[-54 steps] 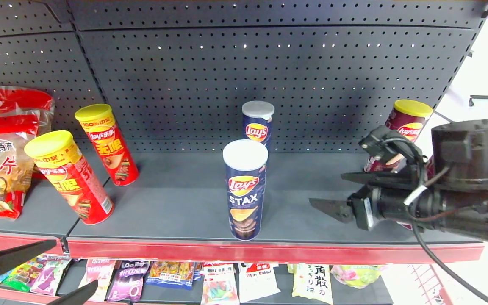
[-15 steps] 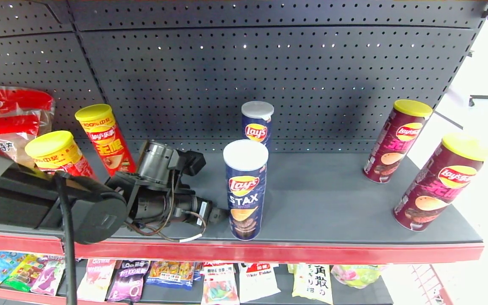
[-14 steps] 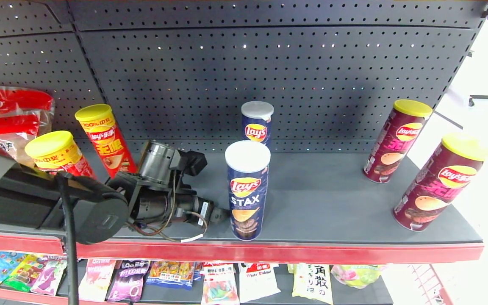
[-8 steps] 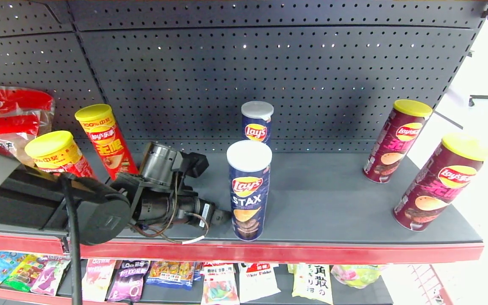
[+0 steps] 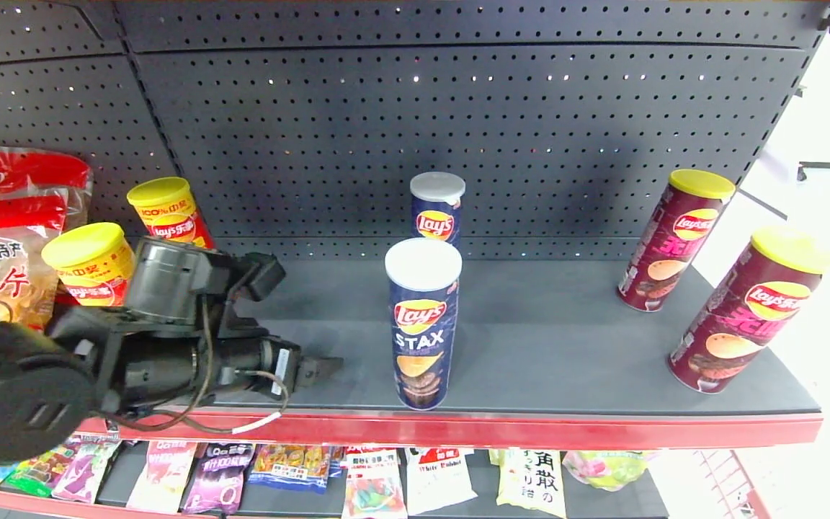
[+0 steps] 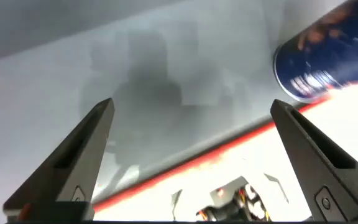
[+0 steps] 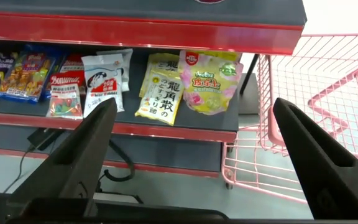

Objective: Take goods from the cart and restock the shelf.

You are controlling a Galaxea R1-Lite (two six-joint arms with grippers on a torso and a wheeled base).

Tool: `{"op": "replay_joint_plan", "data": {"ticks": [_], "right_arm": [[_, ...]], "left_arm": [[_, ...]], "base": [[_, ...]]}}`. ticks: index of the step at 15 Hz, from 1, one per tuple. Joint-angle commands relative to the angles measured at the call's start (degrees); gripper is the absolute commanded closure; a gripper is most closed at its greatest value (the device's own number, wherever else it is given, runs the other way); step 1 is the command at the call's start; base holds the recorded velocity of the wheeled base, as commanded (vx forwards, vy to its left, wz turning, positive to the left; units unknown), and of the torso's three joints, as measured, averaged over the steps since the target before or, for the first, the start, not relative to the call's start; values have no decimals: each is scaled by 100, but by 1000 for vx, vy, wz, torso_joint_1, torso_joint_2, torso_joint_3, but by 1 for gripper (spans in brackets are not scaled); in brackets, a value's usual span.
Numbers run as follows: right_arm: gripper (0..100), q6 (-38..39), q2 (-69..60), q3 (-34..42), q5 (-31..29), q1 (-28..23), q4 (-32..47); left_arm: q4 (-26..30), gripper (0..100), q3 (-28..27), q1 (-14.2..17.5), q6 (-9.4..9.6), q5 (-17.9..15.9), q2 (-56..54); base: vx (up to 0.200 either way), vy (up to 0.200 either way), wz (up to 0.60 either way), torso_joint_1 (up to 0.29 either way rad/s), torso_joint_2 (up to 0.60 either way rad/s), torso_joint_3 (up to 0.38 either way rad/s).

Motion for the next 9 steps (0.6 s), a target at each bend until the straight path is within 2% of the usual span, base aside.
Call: {"op": "replay_joint_plan", "data": {"ticks": [1,3,4,6,7,8,9], "right_arm": [[0,-9,25,11,9,5,-5],[0,-35,34,-121,-17,5,-5],[0,-53,78,-279,-26,-74,21],[0,-44,315,-517,-17,-619,21],[0,-44,306,-499,-8,-857,30],[0,-44,218,-420,27,-997,30],[0,-62,-1,-244,106,-980,4]], "left_arm": [[117,0,996,675,-3,-154,-2172],[785,0,1278,886,-12,-171,-3499],[1691,0,1269,965,-109,-171,-4413],[3703,0,1137,965,-179,-154,-6294],[4354,0,1102,974,-197,-83,-6980],[4714,0,1102,992,-197,119,-7437],[4978,0,1119,1000,-197,541,-7815]], "base": [[0,0,0,0,0,0],[0,0,0,0,0,0],[0,0,0,0,0,0],[0,0,0,0,0,0],[0,0,0,0,0,0],[0,0,0,0,0,0],[0,0,0,0,0,0]]}}
